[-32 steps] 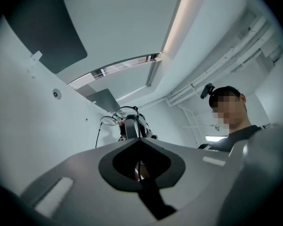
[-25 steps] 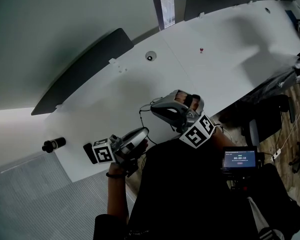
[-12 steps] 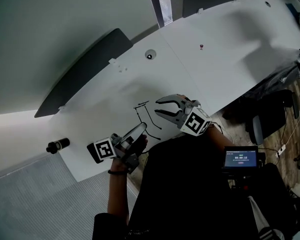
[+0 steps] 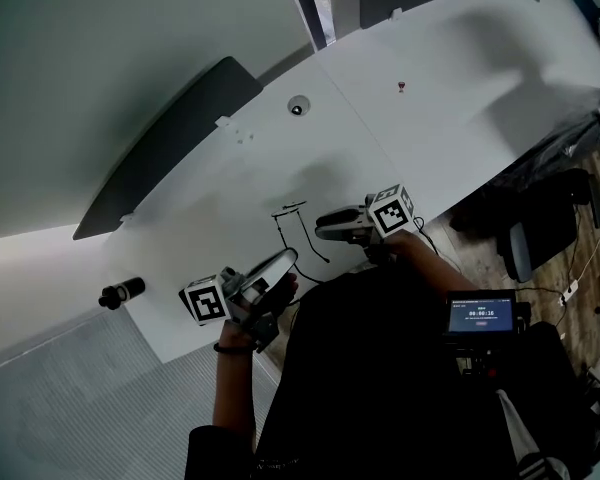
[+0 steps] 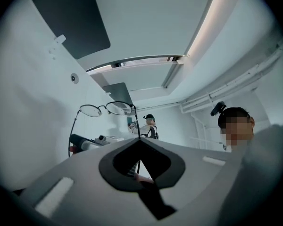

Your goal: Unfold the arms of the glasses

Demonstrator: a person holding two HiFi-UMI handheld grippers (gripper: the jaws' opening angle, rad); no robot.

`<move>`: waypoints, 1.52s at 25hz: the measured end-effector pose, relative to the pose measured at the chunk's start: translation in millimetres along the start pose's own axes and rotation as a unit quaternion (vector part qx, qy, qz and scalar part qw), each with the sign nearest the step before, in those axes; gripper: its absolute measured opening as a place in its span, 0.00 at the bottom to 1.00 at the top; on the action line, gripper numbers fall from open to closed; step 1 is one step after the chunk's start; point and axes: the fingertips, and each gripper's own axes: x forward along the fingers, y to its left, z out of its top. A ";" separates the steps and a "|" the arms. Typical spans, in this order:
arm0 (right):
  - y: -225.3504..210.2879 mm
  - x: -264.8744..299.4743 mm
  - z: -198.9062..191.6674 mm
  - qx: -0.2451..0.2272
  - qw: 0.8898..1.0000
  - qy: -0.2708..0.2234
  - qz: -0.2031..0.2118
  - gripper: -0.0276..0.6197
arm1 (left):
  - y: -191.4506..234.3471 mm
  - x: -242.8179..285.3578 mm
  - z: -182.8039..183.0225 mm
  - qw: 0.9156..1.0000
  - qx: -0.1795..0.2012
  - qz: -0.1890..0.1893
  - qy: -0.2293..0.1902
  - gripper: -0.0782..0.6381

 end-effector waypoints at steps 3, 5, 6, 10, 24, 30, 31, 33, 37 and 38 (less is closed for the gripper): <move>13.6 3.1 10.1 0.026 0.998 -0.027 0.043 0.28 | -2.5 1.2 -3.0 1.000 0.006 0.001 0.011 0.12; 21.6 5.3 17.8 0.033 0.997 -0.039 0.063 0.28 | -6.0 3.3 -4.5 1.000 0.009 -0.004 0.017 0.12; 23.5 7.0 20.0 0.034 0.996 -0.042 0.069 0.28 | -7.5 4.6 -5.1 1.000 0.011 -0.008 0.019 0.12; 21.0 17.5 14.9 0.034 0.997 -0.023 0.066 0.28 | -9.7 5.8 -8.0 1.000 0.016 -0.012 0.024 0.12; 21.6 21.5 20.8 0.025 0.998 -0.026 0.053 0.12 | -12.4 2.9 -11.4 0.999 0.019 -0.012 0.026 0.12; 22.4 22.2 14.8 0.040 0.997 -0.012 0.070 0.23 | -13.3 4.5 -12.9 0.999 0.020 -0.016 0.030 0.12; 22.5 23.3 13.3 0.040 0.997 -0.009 0.068 0.24 | -12.9 5.9 -13.2 0.999 0.020 -0.016 0.031 0.12; 24.4 24.7 11.9 0.037 0.997 -0.002 0.065 0.24 | -12.3 8.9 -13.0 0.999 0.020 -0.018 0.032 0.12; 19.8 22.4 14.7 0.013 0.999 -0.006 0.033 0.08 | -9.2 8.0 -12.5 0.999 0.021 -0.016 0.031 0.12; 17.2 20.5 16.5 0.005 1.000 -0.009 0.021 0.08 | -7.3 6.5 -12.7 0.999 0.021 -0.017 0.031 0.12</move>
